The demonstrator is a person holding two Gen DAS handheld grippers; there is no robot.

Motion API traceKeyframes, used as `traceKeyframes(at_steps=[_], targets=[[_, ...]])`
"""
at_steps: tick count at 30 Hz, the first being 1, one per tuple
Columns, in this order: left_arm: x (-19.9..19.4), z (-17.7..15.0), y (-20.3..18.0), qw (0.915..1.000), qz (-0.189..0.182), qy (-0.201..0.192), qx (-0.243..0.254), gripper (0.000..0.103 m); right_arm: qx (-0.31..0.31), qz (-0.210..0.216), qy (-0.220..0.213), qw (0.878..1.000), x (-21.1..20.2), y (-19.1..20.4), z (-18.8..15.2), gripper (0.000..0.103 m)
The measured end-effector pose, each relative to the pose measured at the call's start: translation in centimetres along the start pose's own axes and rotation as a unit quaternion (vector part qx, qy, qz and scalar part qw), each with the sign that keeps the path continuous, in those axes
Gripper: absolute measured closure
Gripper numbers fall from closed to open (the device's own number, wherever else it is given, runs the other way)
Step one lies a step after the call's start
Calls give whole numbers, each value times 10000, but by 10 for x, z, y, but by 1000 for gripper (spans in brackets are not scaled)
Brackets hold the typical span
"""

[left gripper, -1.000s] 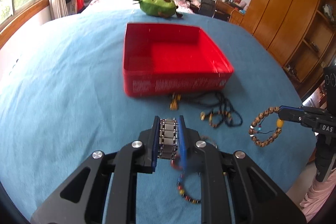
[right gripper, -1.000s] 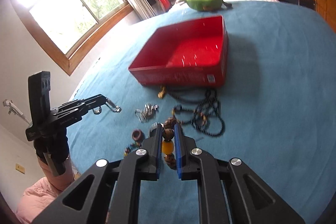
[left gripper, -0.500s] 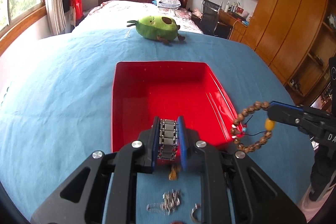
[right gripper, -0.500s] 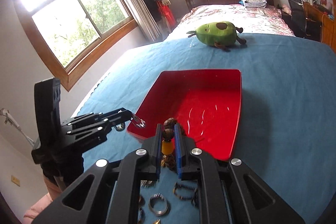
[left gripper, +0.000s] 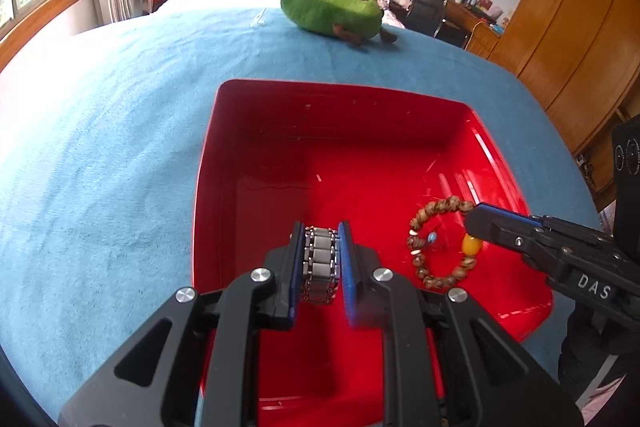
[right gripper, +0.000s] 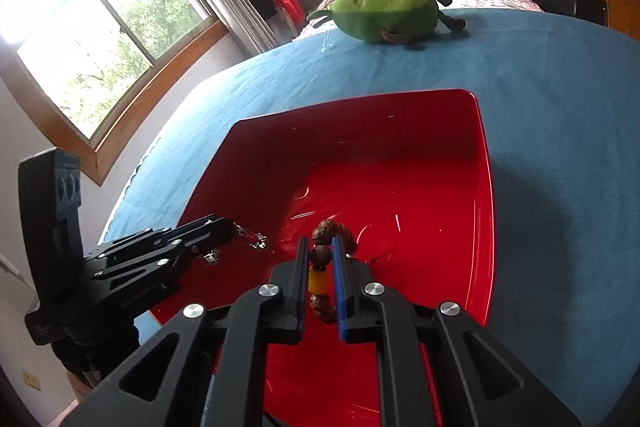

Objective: Organize jewelry
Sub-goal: 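Carry the watch and bracelet into the red tin and open both tools, then grasp the silver ball chain with the left tool while the right grasps the black beaded necklace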

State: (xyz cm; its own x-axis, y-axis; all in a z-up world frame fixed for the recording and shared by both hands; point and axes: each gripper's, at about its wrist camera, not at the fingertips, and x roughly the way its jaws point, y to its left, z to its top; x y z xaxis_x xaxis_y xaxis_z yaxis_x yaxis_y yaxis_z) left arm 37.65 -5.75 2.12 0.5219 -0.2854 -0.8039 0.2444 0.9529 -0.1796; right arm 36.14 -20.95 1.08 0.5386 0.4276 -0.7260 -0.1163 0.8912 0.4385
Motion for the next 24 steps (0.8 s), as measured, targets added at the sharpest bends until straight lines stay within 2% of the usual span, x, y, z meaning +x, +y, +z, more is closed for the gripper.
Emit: traceKeyframes(at_steps=[4, 8, 10, 12, 17, 20, 22, 24], targets=[[14, 1, 5, 9999, 70, 84, -3, 88, 3, -50, -37, 10000, 0, -9, -2, 92], [17, 1, 1, 9999, 66, 88, 55, 86, -94, -382, -173, 9991, -9, -5, -1, 89], [14, 0, 0, 9999, 55, 71, 60, 79, -162, -533, -267, 9981, -15, -5, -1, 82], [7, 0, -1, 10000, 22, -14, 61, 73, -171, -503, -338, 9980, -22, -4, -1, 82], [-13, -3, -5, 9996, 109, -213, 117, 70, -263, -573, -462, 9969, -35, 3, -6, 82], [-24, -7, -9, 9989, 308, -316, 144, 57, -329, -699, -502, 9957, -41, 7, -11, 81], [-32, -12, -11, 9983, 394, -385, 175, 45, -333, -751, -522, 9953, -46, 8, -15, 76], [-41, -18, -12, 9982, 410, -399, 169, 41, -325, -750, -539, 9952, -53, 9, -21, 75]])
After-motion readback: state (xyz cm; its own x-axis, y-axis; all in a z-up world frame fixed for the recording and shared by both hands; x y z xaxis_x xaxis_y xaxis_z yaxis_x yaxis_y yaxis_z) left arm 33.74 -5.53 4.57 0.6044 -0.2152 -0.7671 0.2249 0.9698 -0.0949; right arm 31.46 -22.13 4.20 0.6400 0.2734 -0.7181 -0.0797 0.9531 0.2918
